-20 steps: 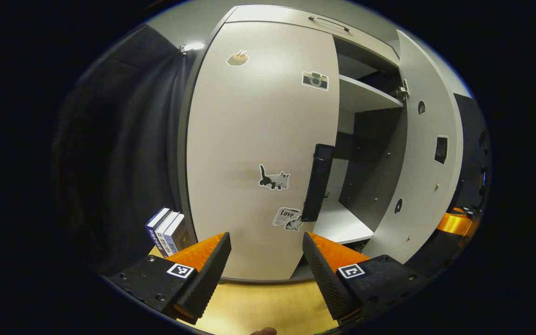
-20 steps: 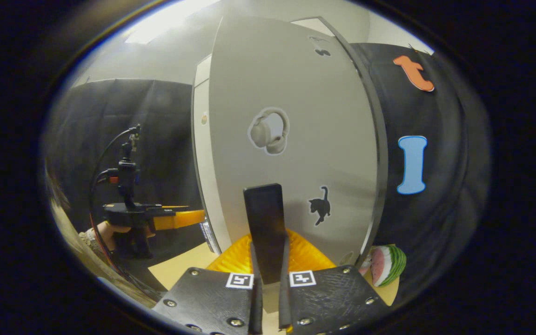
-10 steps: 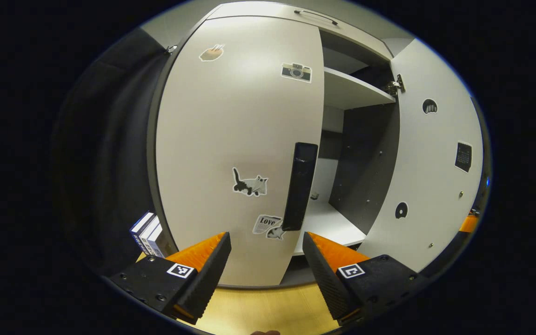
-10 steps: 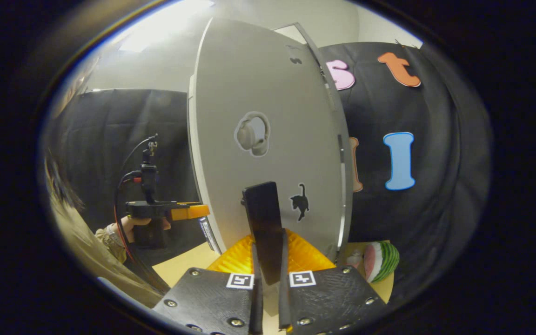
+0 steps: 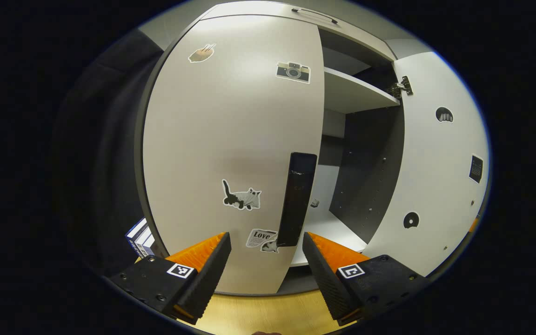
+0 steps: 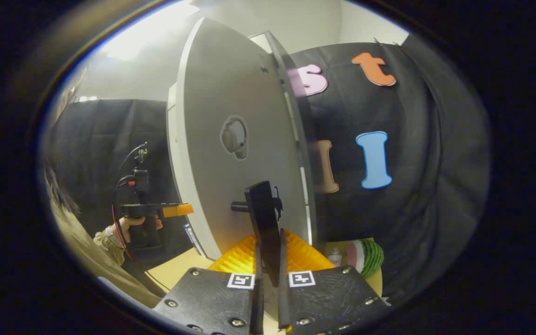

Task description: Open the right door of the double-door shoe cabinet with the right hand, and open the left door with the left hand.

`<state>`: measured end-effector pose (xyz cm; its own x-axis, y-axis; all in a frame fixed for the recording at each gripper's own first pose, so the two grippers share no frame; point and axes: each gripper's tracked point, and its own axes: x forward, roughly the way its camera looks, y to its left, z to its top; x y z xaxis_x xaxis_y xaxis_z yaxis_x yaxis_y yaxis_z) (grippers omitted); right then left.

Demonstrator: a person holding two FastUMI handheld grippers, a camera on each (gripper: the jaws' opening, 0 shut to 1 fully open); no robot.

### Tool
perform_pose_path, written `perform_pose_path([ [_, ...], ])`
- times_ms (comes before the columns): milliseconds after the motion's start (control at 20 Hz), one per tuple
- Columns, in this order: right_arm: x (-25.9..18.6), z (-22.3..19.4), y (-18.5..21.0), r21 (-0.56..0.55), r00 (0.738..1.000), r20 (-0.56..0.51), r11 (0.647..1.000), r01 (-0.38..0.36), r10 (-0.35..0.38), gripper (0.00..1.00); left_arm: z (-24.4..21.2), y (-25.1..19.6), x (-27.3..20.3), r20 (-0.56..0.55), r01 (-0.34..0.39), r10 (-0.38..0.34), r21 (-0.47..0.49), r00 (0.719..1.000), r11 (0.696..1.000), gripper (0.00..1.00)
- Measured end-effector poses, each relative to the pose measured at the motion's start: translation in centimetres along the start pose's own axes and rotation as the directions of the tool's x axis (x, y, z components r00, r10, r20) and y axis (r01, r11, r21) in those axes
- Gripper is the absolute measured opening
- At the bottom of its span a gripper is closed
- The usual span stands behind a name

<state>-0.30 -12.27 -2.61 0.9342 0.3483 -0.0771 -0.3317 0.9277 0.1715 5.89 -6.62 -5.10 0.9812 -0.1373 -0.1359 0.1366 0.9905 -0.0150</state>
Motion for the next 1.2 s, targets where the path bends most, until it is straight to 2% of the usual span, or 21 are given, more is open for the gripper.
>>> perform_pose_path([
  [50, -0.2, 0.1, -0.3, 0.022, 1.0, 0.011, 1.0, 0.01, -0.01, 0.12, 0.0, -0.2, 0.2, 0.0, 0.0, 0.0, 0.001, 1.0, 1.0, 0.96],
  [150, -0.1, -0.1, 0.1, 0.078, 1.0, 0.024, 0.997, -0.019, 0.017, 0.12, 0.1, -0.4, 0.4, -0.002, 0.003, -0.003, 0.005, 1.0, 1.0, 0.96],
  [300, -0.3, 0.1, -0.4, 0.1, 0.999, 0.041, 0.994, -0.034, 0.03, 0.12, 0.1, -0.8, 0.7, -0.002, 0.003, -0.003, 0.016, 1.0, 1.0, 0.96],
  [1200, -0.1, -0.2, -0.6, 0.074, 0.999, 0.045, 0.997, 0.024, -0.028, 0.12, 0.7, -1.1, 2.9, 0.006, 0.007, -0.007, 0.032, 1.0, 0.999, 0.96],
])
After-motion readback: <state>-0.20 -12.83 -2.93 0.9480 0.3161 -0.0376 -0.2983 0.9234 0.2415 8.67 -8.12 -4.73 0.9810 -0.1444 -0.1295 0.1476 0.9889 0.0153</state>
